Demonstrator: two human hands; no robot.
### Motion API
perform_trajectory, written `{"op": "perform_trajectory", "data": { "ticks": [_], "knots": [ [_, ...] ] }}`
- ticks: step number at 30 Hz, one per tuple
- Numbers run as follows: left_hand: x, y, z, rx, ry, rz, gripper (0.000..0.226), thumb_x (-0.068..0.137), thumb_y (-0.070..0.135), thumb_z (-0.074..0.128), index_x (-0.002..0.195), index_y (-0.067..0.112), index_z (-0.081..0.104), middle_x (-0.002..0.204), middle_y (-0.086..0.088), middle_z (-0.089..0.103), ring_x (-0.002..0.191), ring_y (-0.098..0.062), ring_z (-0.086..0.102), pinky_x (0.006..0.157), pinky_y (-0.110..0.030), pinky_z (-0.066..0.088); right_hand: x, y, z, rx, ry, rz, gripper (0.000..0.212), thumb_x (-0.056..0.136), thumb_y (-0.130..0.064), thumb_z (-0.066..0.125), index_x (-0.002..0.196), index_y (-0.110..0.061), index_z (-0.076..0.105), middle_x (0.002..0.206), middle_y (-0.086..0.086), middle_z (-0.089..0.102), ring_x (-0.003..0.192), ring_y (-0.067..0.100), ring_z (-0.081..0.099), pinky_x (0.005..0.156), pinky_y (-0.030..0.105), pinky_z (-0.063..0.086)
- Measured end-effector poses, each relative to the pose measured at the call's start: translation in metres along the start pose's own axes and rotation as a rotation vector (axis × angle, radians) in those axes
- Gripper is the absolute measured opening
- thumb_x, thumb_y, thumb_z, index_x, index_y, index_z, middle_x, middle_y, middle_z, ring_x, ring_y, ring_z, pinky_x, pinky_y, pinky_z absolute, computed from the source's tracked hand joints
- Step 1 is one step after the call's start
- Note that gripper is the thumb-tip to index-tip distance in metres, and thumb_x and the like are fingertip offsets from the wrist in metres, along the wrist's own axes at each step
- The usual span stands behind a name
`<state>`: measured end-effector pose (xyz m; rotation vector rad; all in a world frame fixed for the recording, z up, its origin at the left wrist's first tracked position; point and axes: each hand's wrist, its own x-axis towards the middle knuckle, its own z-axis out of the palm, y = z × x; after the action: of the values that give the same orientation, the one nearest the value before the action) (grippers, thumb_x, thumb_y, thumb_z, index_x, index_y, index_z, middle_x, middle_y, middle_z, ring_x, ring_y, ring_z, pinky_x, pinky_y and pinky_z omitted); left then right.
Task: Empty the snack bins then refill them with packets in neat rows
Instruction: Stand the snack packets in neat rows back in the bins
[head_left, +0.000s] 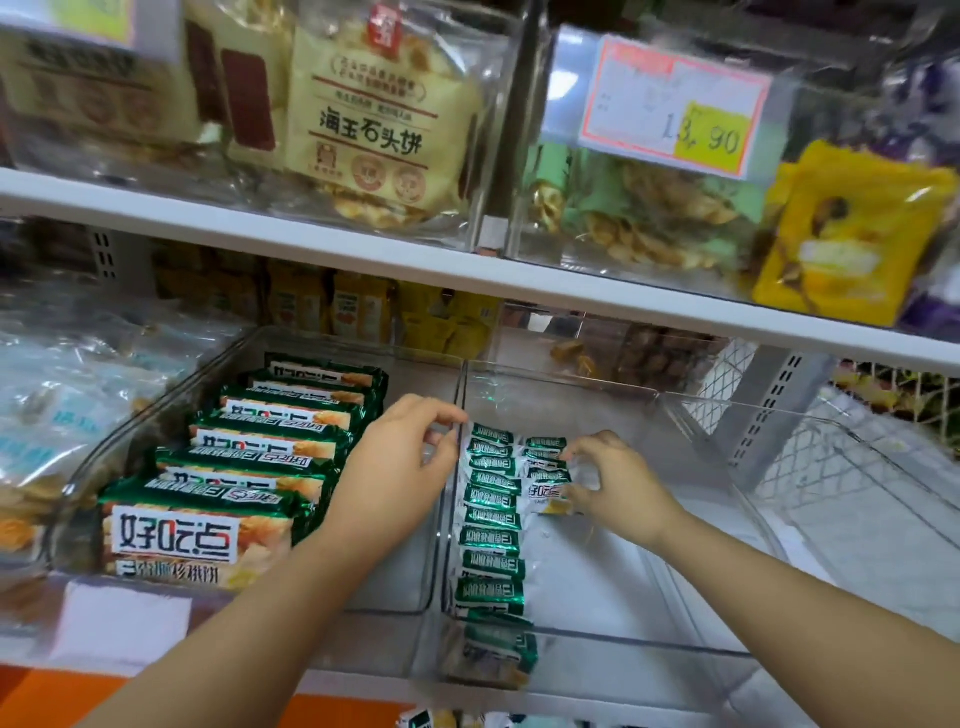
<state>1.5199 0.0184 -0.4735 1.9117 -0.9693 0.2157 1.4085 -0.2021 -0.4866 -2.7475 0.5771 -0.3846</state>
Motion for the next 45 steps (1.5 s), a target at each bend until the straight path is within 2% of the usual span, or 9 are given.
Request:
{"op": "perform_trajectory", "data": {
  "ticks": [3, 6, 12, 17, 22, 26, 30, 35, 45],
  "knots": [
    [-0.015, 0.015, -0.002, 0.083, 0.047, 0.131, 0.02, 0.093, 0.01, 0.053, 0.103, 0.021, 0.066, 0.099, 0.015, 0.056, 0.089, -0.004, 0.055, 0.08, -0.023, 0.045, -0.038, -0.014, -0.021, 0.089, 0.055, -0.13, 0.016, 0.085, -0.018, 0.068, 0.094, -0.029, 0.061, 0.095, -0.006, 0.055, 0.087, 0.007, 0.053, 0.074, 0.021, 0.038],
    [-0.035, 0.044, -0.004, 0.164, 0.017, 0.277, 0.023, 0.087, 0.015, 0.049, 0.101, 0.018, 0.067, 0.099, 0.008, 0.062, 0.089, -0.009, 0.058, 0.079, -0.028, 0.046, -0.086, -0.025, -0.039, 0.17, 0.153, -0.225, 0.027, 0.084, -0.019, 0.064, 0.078, -0.043, 0.054, 0.076, -0.018, 0.058, 0.076, -0.003, 0.055, 0.068, 0.012, 0.04],
    [-0.103, 0.084, 0.038, 0.173, -0.265, 0.278, 0.031, 0.087, 0.019, 0.042, 0.106, 0.018, 0.067, 0.103, 0.001, 0.064, 0.095, -0.013, 0.054, 0.076, -0.032, 0.047, -0.183, -0.004, -0.034, 0.221, 0.166, -0.301, 0.006, 0.08, -0.013, 0.062, 0.082, -0.015, 0.067, 0.07, -0.009, 0.058, 0.064, -0.005, 0.05, 0.061, 0.005, 0.036],
    [-0.153, 0.085, 0.084, 0.304, -0.791, 0.169, 0.026, 0.097, 0.025, 0.049, 0.12, 0.021, 0.061, 0.119, 0.001, 0.061, 0.098, -0.017, 0.056, 0.08, -0.03, 0.046, -0.216, 0.054, -0.002, -0.01, -0.295, -0.123, 0.016, 0.085, -0.021, 0.066, 0.101, -0.019, 0.066, 0.084, -0.01, 0.059, 0.075, 0.004, 0.054, 0.069, 0.024, 0.041],
    [-0.182, 0.043, 0.125, 0.181, -1.001, -0.106, 0.045, 0.09, 0.036, 0.061, 0.132, 0.022, 0.052, 0.13, -0.001, 0.056, 0.1, -0.008, 0.051, 0.084, -0.02, 0.038, -0.23, 0.11, 0.044, -0.043, -0.836, 0.216, 0.09, 0.079, -0.034, 0.075, 0.15, -0.019, 0.022, 0.151, 0.004, 0.034, 0.134, 0.021, 0.039, 0.104, 0.023, 0.034],
    [-0.194, 0.009, 0.15, 0.202, -1.258, -0.228, 0.065, 0.088, 0.046, 0.063, 0.144, 0.032, 0.035, 0.145, -0.001, 0.037, 0.129, -0.019, 0.042, 0.102, -0.028, 0.035, -0.241, 0.135, 0.071, -0.077, -1.109, 0.338, 0.102, 0.079, -0.038, 0.075, 0.152, -0.023, 0.005, 0.143, 0.012, 0.041, 0.119, 0.025, 0.049, 0.086, 0.029, 0.044],
    [-0.209, -0.014, 0.172, 0.216, -1.387, -0.367, 0.085, 0.084, 0.052, 0.065, 0.151, 0.038, 0.014, 0.143, -0.011, 0.031, 0.125, -0.031, 0.042, 0.095, -0.032, 0.038, -0.255, 0.15, 0.1, 0.094, -1.165, 0.445, 0.113, 0.077, -0.031, 0.078, 0.15, -0.035, -0.008, 0.156, 0.011, 0.02, 0.106, 0.023, 0.058, 0.071, 0.033, 0.056],
    [-0.228, -0.028, 0.193, 0.182, -1.342, -0.466, 0.09, 0.077, 0.052, 0.072, 0.149, 0.032, 0.022, 0.147, -0.009, 0.025, 0.133, -0.028, 0.037, 0.107, -0.035, 0.038, -0.267, 0.157, 0.125, 0.185, -1.061, 0.433, 0.127, 0.065, -0.039, 0.086, 0.151, -0.029, -0.007, 0.159, 0.006, 0.013, 0.141, 0.027, 0.027, 0.108, 0.036, 0.036],
    [-0.261, -0.028, 0.205, 0.004, -1.221, -0.499, 0.09, 0.07, 0.054, 0.078, 0.144, 0.044, 0.026, 0.139, -0.001, 0.038, 0.116, -0.02, 0.053, 0.098, -0.035, 0.047, -0.271, 0.141, 0.13, 0.393, -0.803, 0.287, 0.11, 0.063, -0.043, 0.086, 0.147, -0.043, 0.014, 0.153, -0.004, 0.015, 0.139, 0.021, 0.025, 0.108, 0.033, 0.03]
  ]
}}
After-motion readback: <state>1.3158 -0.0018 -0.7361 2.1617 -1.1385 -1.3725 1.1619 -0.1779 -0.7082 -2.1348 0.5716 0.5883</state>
